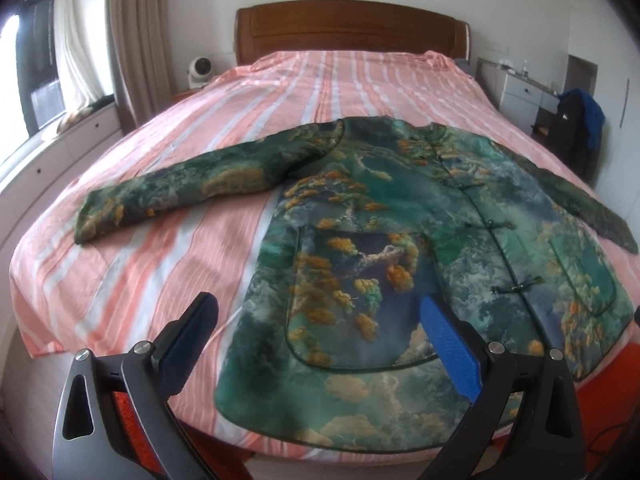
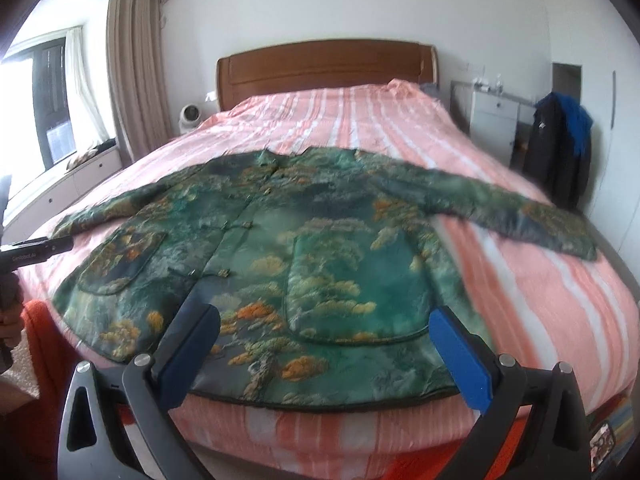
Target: Fold large clothes
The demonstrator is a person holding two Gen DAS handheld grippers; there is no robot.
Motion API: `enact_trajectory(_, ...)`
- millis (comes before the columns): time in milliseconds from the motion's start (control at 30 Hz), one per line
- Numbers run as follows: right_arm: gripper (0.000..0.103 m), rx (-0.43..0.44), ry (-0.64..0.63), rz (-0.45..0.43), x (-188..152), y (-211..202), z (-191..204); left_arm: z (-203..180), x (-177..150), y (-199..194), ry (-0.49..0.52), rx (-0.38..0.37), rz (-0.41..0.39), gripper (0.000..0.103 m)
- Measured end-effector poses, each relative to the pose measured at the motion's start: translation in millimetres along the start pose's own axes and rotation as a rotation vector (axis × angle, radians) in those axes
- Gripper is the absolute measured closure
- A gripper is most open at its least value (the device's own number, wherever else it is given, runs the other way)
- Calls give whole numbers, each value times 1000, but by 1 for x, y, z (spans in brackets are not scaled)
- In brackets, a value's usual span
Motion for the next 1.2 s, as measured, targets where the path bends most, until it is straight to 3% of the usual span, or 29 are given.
enact_trajectory(167, 0, 17, 11, 6, 0, -1, 2, 5, 0, 1, -24, 9, -12, 1)
enact_trajectory(300, 0, 54, 132, 6, 13, 1, -32, 13, 0, 5, -67, -1, -6, 1)
enact_trajectory(367, 0, 63, 196, -15, 27, 3, -64, 17, 0, 5, -81, -2, -8, 1)
enact_trajectory(500, 0, -13, 345, -58, 56, 8, -172, 26, -3, 7, -94, 26, -15, 1)
enact_trajectory(567, 2, -27, 547, -74, 52, 15, -251, 29, -4, 8, -102, 34, -13, 1)
enact_trajectory(733, 21, -39, 927, -43, 14, 52, -374, 34, -8, 20, -126, 45, 22, 1)
enact_trajectory(900, 29, 7, 1087, -45, 14, 98, -424, 37, -13, 30, -130, 80, 42, 1)
enact_trajectory(933, 34, -3, 1108, -57, 15, 102, -431, 39, -14, 31, -128, 92, 43, 1)
enact_trajectory(967, 53, -24, 1133, -60, 15, 106, -438, 41, -15, 32, -128, 101, 42, 1)
enact_trajectory(1000, 77, -43, 1149, -43, 16, 109, -443, 42, -15, 32, -129, 109, 41, 1)
enact_trajectory(1033, 83, -68, 1152, -16, 21, 111, -445, 44, -16, 32, -131, 111, 36, 1)
enact_trajectory(1100, 88, -110, 1103, -18, 43, 100, -442, 48, -17, 33, -135, 113, 20, 1)
enact_trajectory(1200, 89, -70, 898, -82, 120, 71, -400, 49, -17, 41, -137, 100, 26, 1)
Point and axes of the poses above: each gripper's, at about its wrist camera, not at the fingertips, and y roughly the way its jaws point, z to its left, x to its top, the point moved 9 cm from there along y, roughly the way its jaws point, and after that the axes turned 9 degrees about z, right-handed, at the moved point
